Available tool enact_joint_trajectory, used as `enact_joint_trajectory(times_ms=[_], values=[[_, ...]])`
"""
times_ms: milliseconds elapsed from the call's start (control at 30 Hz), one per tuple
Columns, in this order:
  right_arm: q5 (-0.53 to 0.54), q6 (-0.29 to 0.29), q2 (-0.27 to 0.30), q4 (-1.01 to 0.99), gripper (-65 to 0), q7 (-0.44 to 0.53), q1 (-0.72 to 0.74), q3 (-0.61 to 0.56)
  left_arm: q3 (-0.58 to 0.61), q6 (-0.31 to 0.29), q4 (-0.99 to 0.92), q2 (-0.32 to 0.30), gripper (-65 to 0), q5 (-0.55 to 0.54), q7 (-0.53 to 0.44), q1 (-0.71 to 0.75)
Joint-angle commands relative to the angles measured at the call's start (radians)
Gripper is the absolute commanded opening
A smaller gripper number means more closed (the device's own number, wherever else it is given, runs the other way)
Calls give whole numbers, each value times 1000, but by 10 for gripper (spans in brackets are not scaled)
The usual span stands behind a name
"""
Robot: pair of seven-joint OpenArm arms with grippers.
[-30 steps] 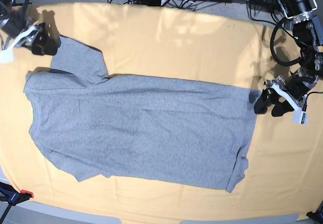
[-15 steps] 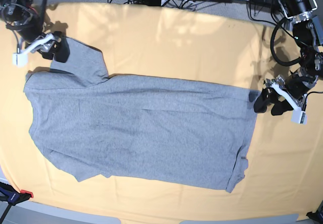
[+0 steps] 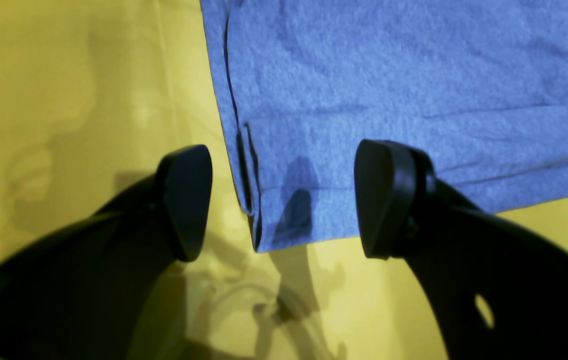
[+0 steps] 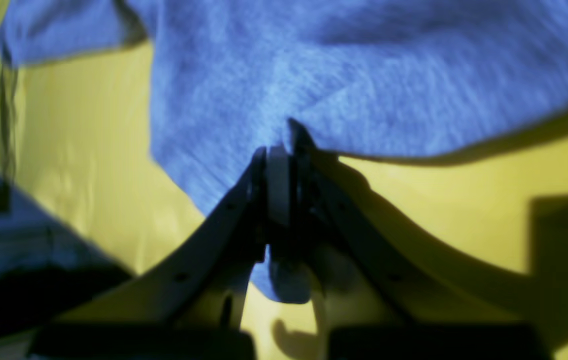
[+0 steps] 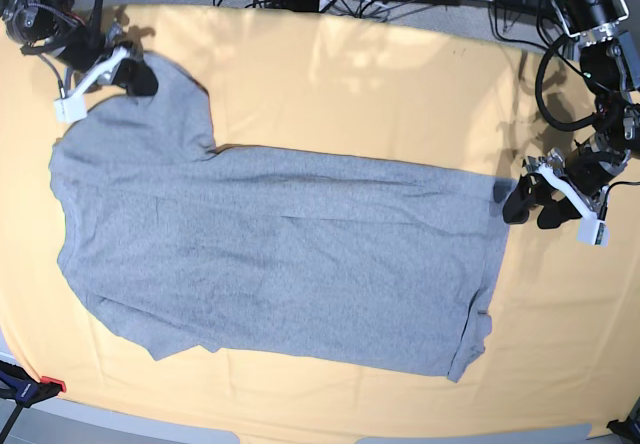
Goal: Layout the t-shirt on the table in an organized manner, then fold the t-shirt properly
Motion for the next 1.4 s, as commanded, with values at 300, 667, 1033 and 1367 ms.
enact_joint_trajectory(times_ms=[300,667,1033,1367], values=[[23,6,10,294,-650,6,-190,4,-6,-2,14,-20,-200,-24,-22,-17],[76,6,10,298,-650,-61,-260,4,-6,-2,14,-37,-200,-43,-22,-17],[146,6,10,297,-650,-61,-259,4,-6,177,14,-26,-200,76,3,-17],[157,6,10,297,-582,-61,-256,4,-5,185,-33,23,-200,142,-58,-18]])
